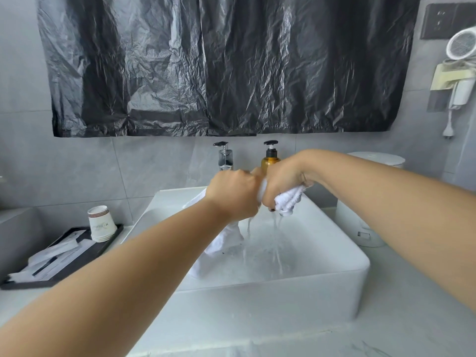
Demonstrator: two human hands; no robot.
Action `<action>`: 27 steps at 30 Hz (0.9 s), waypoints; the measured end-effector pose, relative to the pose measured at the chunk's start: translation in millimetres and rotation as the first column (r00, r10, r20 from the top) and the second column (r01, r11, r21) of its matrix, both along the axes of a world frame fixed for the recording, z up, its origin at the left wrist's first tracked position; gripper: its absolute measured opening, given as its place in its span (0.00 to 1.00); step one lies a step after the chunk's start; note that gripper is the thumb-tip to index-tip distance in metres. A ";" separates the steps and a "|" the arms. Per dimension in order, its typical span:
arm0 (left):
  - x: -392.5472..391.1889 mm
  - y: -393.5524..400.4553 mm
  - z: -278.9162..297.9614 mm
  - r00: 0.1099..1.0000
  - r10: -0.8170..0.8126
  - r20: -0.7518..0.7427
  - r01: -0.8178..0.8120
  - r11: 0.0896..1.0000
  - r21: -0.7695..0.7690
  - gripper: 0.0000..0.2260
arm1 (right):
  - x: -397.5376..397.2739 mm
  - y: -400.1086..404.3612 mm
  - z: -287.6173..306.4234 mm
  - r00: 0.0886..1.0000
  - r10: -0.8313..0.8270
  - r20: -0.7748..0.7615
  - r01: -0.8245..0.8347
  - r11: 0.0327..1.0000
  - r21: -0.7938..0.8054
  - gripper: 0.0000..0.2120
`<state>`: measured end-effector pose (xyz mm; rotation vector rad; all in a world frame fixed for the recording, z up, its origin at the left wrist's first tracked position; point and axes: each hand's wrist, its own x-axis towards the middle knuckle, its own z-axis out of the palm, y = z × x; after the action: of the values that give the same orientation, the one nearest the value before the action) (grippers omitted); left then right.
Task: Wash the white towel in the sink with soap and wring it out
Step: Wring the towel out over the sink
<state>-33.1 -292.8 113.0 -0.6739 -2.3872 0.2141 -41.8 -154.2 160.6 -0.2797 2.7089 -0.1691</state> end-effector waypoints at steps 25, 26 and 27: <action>-10.2 -20.7 -10.5 0.851 -0.485 0.204 -0.440 -0.445 0.780 0.06 | 0.7 -76.7 -115.5 0.693 -0.411 -0.593 -0.104 0.756 -0.646 0.08; -11.5 -21.0 -10.9 0.849 -0.496 0.183 -0.423 -0.431 0.797 0.06 | -3.1 -73.3 -110.3 0.757 -0.357 -0.548 -0.109 0.757 -0.644 0.07; -12.0 -21.1 -10.8 0.838 -0.522 0.160 -0.415 -0.419 0.808 0.06 | -5.9 -69.9 -105.4 0.826 -0.313 -0.469 -0.111 0.726 -0.679 0.07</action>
<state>-45.2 -313.9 102.3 0.2206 -1.6474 -2.3911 -47.7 -224.0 55.2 -0.4335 3.1145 -1.3549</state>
